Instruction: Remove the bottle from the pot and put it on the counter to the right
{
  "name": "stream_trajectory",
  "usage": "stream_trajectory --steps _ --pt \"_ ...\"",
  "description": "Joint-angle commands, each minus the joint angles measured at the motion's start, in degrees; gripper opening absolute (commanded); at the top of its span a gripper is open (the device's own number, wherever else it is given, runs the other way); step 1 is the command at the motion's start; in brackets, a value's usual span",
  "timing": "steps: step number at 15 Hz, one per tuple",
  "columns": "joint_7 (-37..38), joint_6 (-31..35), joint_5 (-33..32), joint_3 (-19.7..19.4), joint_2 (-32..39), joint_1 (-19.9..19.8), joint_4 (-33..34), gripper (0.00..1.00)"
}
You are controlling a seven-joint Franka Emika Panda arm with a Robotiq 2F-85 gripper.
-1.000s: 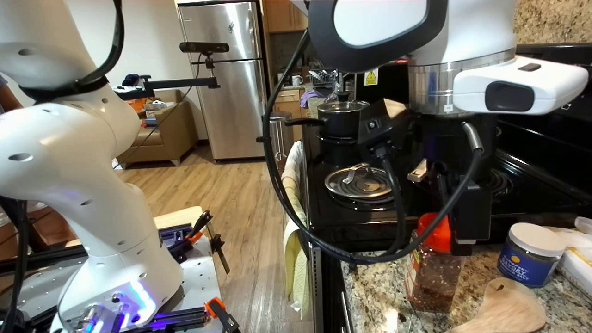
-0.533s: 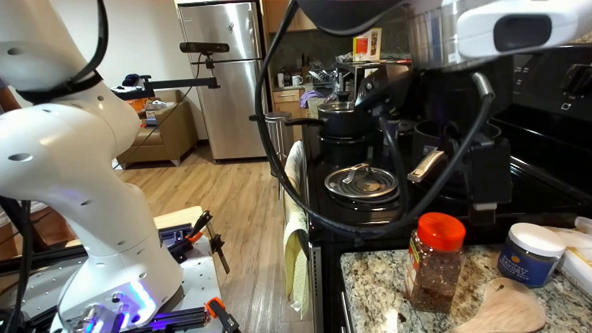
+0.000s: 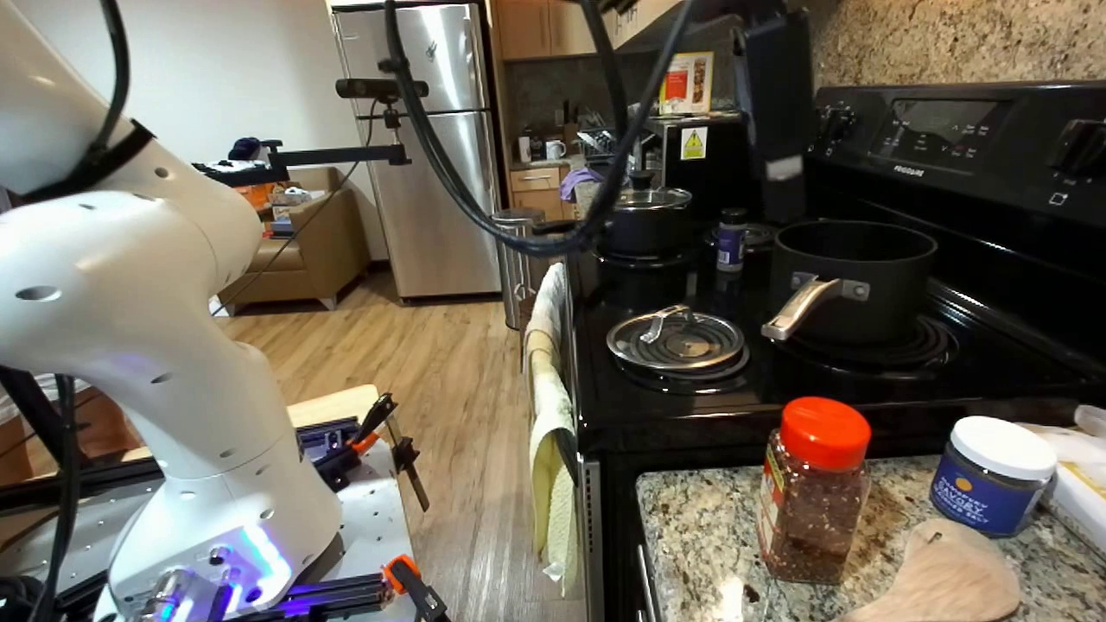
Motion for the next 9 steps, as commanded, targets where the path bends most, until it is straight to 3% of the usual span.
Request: stream_trajectory --steps 1,9 --pt "2.4 -9.3 -1.5 3.8 -5.5 0.4 -0.1 1.00" --pt "5.6 -22.8 -0.3 7.9 -7.2 1.9 1.8 1.00"
